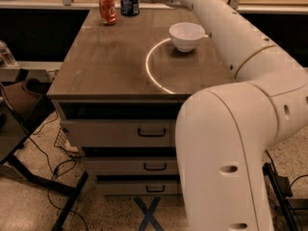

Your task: Move pepsi can near coke can

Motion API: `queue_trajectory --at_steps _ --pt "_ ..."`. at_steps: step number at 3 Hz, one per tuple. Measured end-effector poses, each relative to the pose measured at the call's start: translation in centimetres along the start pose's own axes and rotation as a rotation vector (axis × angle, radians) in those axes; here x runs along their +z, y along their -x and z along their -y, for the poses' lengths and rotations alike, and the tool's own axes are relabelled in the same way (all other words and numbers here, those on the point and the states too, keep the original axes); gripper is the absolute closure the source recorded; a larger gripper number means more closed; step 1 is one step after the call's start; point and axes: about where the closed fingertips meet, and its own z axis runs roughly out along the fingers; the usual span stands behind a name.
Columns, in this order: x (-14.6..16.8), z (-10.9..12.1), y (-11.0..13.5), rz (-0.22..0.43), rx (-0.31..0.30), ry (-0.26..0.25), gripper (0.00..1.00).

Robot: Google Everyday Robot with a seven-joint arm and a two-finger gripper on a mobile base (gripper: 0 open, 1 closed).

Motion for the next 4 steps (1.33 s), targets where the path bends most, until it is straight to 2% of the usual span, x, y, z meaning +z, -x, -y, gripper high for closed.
queue_trajectory --at_steps 1,2,3,4 --pt "0.0 0.0 0.0 0.0 0.0 0.0 1.0" --pt "1.1 1.3 -0.3 0.008 0.0 -0.025 1.0" --pt "2.2 3.1 0.2 0.043 -0.016 -0.065 1.0" --pt "2.5 4.6 1.2 0.104 -0.059 -0.129 1.0"
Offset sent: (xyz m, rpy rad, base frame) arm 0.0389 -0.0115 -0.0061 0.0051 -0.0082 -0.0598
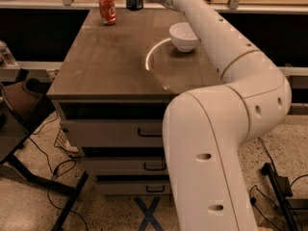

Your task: Move pepsi can near coke can

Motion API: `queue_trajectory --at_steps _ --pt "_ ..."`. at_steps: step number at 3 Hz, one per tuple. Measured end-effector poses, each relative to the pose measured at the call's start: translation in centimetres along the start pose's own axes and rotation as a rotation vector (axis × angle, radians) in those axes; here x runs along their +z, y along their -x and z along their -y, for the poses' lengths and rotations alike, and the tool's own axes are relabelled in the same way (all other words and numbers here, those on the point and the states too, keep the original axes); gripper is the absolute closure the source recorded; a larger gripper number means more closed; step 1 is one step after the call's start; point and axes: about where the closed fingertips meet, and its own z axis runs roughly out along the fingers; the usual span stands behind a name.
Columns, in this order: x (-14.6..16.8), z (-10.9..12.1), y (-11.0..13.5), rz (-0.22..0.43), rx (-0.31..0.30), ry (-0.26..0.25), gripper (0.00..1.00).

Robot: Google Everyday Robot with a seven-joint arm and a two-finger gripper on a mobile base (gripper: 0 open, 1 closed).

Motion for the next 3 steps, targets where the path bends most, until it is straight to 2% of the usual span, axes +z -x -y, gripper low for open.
queue_trajectory --at_steps 1,3 --pt "0.0 0.0 0.0 0.0 0.0 0.0 1.0" --pt "2.2 1.4 -1.6 0.005 -0.057 -0.039 1.0"
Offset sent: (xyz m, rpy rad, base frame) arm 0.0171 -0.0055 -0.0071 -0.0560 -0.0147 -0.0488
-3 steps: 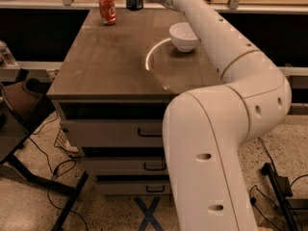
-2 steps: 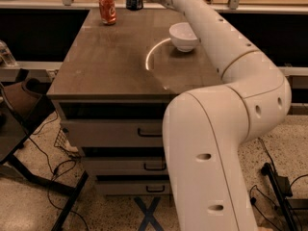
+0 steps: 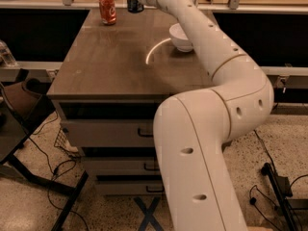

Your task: Move pepsi can near coke can

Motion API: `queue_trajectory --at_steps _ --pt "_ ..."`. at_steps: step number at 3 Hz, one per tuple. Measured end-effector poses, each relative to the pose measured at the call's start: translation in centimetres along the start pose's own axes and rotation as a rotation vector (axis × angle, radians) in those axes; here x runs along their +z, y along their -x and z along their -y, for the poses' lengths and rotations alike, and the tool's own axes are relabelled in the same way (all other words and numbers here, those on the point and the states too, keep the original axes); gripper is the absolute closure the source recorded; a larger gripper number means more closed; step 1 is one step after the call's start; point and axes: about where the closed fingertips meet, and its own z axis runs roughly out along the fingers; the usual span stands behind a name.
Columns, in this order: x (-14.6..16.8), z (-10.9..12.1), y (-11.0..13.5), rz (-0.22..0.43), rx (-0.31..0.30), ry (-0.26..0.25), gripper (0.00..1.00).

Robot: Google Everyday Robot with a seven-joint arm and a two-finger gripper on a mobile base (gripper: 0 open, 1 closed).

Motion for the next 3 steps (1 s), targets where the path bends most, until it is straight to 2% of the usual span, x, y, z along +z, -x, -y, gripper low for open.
queue_trajectory --at_steps 1,3 --pt "1.7 0.1 -1.2 0.021 0.005 -0.002 1.0" --pt "3.6 0.8 -3.9 -0.026 -0.058 -0.053 1.0"
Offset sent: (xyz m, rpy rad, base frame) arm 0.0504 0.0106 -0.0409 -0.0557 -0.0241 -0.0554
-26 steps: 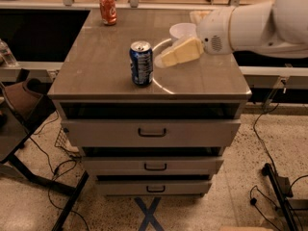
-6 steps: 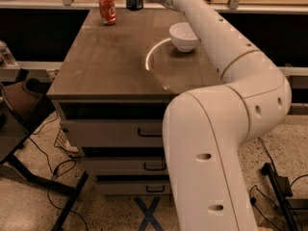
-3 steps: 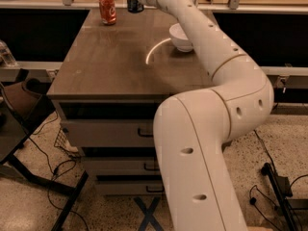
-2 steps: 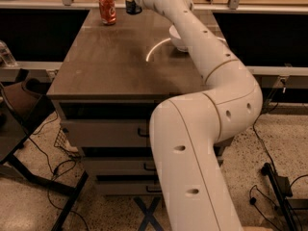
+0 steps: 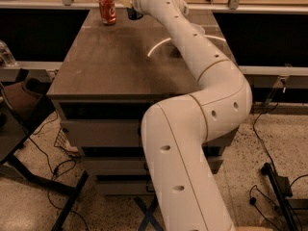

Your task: Move pepsi can near coke can

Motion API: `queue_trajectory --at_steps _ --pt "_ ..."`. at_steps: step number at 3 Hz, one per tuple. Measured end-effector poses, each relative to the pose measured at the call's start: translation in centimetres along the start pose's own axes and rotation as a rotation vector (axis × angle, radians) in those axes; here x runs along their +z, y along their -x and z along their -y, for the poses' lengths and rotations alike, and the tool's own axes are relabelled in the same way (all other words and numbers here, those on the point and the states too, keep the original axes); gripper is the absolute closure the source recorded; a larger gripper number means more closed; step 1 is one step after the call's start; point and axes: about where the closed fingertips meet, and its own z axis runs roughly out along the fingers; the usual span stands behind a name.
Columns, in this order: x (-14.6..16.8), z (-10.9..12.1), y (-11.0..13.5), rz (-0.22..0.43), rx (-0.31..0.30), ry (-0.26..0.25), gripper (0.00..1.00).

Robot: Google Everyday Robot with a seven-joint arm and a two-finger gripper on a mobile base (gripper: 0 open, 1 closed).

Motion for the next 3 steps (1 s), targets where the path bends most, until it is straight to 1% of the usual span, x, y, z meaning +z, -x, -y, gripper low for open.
queue_trajectory --at_steps 1,3 --pt "0.7 0.2 -1.5 -0.029 -0.001 -0.018 1.0" --pt "2.4 -0.8 -4.4 -0.064 0.071 -0.014 1.0"
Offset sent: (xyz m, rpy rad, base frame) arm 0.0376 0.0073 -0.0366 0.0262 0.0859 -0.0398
